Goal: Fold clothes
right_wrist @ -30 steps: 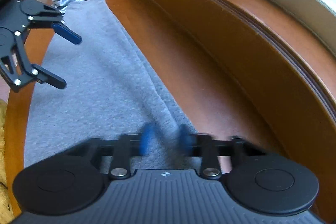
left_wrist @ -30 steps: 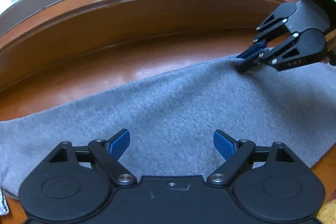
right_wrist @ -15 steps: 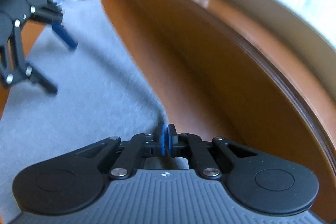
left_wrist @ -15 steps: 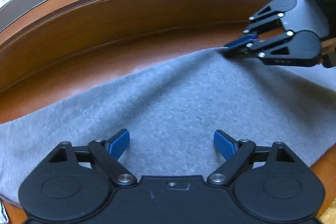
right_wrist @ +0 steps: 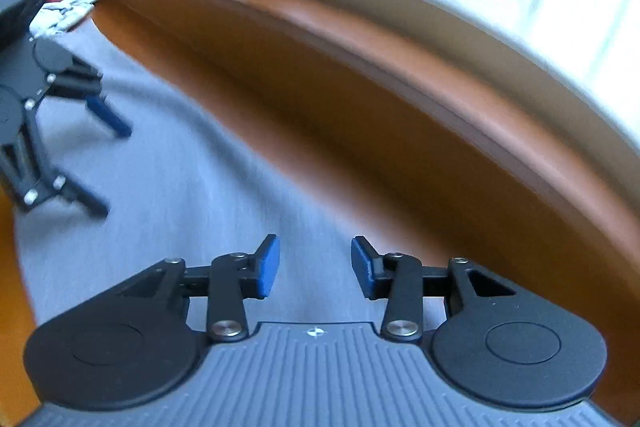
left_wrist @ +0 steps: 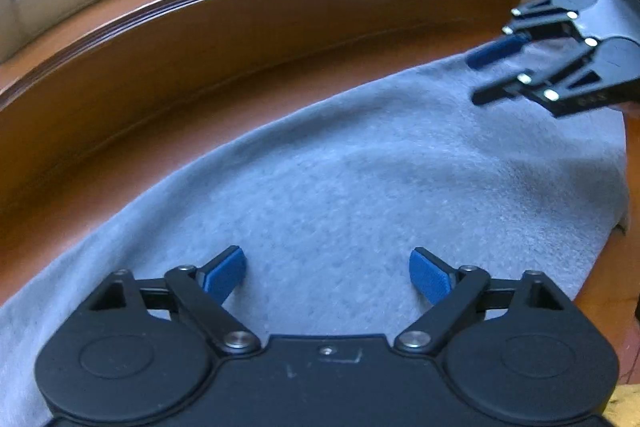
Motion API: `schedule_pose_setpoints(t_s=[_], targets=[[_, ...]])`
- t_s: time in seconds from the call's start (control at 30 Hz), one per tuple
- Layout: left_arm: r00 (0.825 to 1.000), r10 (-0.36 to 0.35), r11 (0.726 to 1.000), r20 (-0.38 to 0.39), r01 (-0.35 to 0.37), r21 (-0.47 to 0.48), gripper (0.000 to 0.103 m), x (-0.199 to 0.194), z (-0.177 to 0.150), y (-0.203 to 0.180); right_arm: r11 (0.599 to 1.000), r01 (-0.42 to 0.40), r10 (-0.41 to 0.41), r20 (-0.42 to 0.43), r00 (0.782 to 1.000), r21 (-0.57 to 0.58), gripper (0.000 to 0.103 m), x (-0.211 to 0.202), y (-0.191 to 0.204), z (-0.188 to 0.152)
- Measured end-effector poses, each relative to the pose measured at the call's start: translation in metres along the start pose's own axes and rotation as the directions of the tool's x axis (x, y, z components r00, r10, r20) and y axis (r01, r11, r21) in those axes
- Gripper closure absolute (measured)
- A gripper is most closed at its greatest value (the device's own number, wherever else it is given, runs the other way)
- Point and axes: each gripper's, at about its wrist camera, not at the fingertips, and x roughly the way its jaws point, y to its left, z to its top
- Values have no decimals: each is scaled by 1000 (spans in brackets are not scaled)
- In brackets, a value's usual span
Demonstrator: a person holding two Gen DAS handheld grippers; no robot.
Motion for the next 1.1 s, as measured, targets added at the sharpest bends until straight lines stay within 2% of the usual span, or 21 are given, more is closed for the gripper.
schedule_pose_setpoints(t_s=[0.1, 0.17, 0.23, 0.27, 0.3, 0.4, 0.47, 0.53, 0.6, 0.63, 0.7, 0.73, 0.8, 0.83, 0.87, 0.9, 0.97, 1.03, 1.1], targets=[[1000, -1, 1000, -7, 1, 22, 8, 5, 2, -2, 1000, 18, -17, -31, 999, 17, 60, 4, 1, -17], [1000, 3, 999, -14, -2, 35, 7, 8, 4, 1, 997, 71, -70, -47, 996, 34, 58, 19, 1, -25], [1000, 9, 999, -22, -8, 47, 6, 9, 5, 2, 982, 124, -123, -14, 992, 141, 33, 30, -17, -26], [1000, 12, 999, -25, -11, 52, 5, 9, 5, 1, 968, 137, -141, 3, 990, 210, 30, 34, -28, -26], [1000, 16, 998, -27, -14, 57, 5, 9, 5, 1, 952, 141, -150, 12, 989, 273, 31, 37, -38, -26], [999, 16, 998, -29, -14, 56, 5, 10, 3, 1, 910, 205, -233, 35, 972, 361, 48, 29, -51, -25], [1000, 14, 999, -27, -12, 53, 3, 14, 4, -1, 884, 237, -271, 28, 962, 403, 48, 15, -50, -27], [1000, 17, 998, -24, -16, 56, 0, 17, 4, -4, 844, 256, -288, -6, 958, 471, 46, -2, -42, -34], [999, 34, 997, -22, -32, 70, 0, 20, 5, -9, 778, 286, -318, -41, 947, 560, 43, -18, -27, -46], [999, 38, 996, -22, -36, 76, 0, 21, 5, -11, 738, 281, -330, -34, 943, 613, 38, -27, -18, -56], [999, 40, 996, -23, -38, 81, 0, 22, 6, -14, 663, 228, -335, 10, 942, 713, 36, -39, -1, -83], [999, 38, 996, -24, -36, 83, 0, 24, 8, -15, 651, 241, -359, 13, 933, 719, 37, -41, 5, -95], [999, 27, 995, -25, -25, 92, 0, 26, 10, -19, 675, 346, -448, -12, 894, 651, 37, -41, 21, -110], [999, 21, 995, -25, -19, 97, 0, 27, 11, -21, 702, 432, -502, -38, 864, 566, 26, -38, 26, -111], [1000, 17, 994, -23, -15, 105, 0, 29, 13, -25, 702, 481, -539, -49, 841, 526, 20, -40, 25, -115], [1000, 15, 993, -19, -12, 113, 0, 33, 15, -29, 683, 498, -553, -67, 830, 534, 16, -45, 20, -120], [1000, 1, 992, -6, 0, 128, 0, 41, 17, -39, 628, 481, -542, -100, 835, 612, 16, -54, 1, -133], [1000, -10, 990, 10, 9, 140, 0, 43, 18, -48, 594, 499, -559, -122, 820, 631, 15, -62, -10, -143], [1000, -17, 991, 13, 15, 133, 1, 48, 18, -53, 582, 524, -566, -153, 810, 622, 16, -62, -13, -138]])
